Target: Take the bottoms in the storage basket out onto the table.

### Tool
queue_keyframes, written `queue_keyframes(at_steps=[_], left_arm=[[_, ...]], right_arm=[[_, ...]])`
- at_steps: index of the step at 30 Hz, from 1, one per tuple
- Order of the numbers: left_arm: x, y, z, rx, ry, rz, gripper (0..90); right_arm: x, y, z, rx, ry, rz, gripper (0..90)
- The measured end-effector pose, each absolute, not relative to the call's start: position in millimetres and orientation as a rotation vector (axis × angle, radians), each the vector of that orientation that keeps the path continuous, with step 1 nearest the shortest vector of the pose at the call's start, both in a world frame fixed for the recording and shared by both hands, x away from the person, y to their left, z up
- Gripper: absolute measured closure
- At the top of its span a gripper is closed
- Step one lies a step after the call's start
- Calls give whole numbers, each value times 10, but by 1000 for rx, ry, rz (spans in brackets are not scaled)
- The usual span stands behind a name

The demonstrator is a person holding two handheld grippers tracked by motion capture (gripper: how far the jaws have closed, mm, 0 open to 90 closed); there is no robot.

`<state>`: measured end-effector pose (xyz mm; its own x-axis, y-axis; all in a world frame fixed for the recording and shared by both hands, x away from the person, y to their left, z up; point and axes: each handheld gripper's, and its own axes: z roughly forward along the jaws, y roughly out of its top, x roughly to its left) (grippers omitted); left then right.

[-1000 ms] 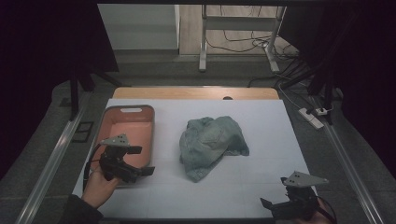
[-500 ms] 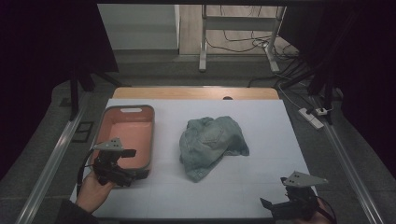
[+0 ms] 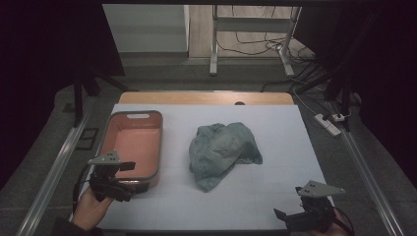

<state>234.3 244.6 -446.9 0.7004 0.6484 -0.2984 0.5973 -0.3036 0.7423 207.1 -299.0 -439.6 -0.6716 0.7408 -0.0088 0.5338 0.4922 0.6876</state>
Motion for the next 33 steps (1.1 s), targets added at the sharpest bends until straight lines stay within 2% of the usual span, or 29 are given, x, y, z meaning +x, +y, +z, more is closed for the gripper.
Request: queue_keyframes(at_steps=[33], left_arm=[[1958, 2900, -4686, 1956, 1081, 100, 0]], right_arm=[[2072, -2983, -4397, 1074, 2441, 952, 7]])
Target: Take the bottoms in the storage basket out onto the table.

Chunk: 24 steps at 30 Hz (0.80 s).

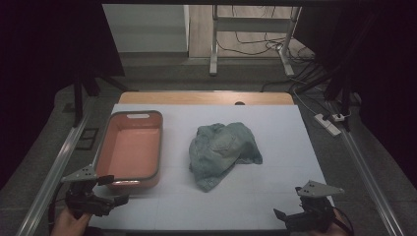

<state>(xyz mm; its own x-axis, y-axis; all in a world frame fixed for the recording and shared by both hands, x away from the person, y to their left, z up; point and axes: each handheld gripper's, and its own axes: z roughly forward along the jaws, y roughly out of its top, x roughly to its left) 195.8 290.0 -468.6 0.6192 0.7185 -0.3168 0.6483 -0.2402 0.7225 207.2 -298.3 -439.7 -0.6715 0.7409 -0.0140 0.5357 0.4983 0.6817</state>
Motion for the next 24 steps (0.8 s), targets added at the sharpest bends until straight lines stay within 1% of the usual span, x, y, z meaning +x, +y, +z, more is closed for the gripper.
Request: queue_keyframes(at_steps=[11, 24], left_arm=[[1852, 3044, -4693, 1923, 1128, 131, 0], [1765, 3121, -4692, 1935, 1164, 163, 0]], right_arm=[[2072, -2983, -4398, 1075, 2440, 951, 7], [2072, -2984, -4396, 1077, 2441, 948, 7]])
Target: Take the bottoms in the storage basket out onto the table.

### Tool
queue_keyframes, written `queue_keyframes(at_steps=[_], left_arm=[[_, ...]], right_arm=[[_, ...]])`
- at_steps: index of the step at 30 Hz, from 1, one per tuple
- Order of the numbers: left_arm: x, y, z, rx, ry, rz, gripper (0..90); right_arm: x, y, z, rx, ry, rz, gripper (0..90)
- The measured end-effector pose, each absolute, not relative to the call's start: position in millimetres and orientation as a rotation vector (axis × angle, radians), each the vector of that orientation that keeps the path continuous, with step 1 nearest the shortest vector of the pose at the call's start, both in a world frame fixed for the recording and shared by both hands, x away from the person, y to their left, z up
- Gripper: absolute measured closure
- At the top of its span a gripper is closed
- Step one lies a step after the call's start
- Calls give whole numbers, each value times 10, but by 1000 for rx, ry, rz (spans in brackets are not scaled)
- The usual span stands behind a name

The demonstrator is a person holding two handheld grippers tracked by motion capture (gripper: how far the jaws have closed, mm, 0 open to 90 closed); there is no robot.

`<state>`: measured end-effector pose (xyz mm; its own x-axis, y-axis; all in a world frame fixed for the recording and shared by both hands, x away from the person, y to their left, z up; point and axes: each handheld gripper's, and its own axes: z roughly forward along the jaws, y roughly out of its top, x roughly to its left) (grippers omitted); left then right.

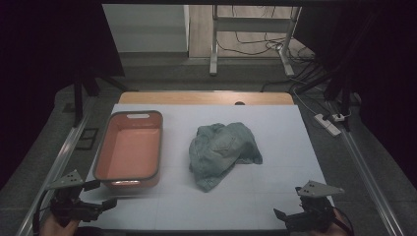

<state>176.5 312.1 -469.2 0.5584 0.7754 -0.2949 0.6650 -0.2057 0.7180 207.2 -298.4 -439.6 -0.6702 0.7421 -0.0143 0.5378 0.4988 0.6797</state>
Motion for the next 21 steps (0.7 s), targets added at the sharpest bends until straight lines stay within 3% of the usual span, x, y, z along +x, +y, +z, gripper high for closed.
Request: queue_keyframes(at_steps=[21], left_arm=[[1683, 3113, -4691, 1994, 1167, 146, 0]], right_arm=[[2071, -2970, -4400, 1072, 2440, 932, 7]])
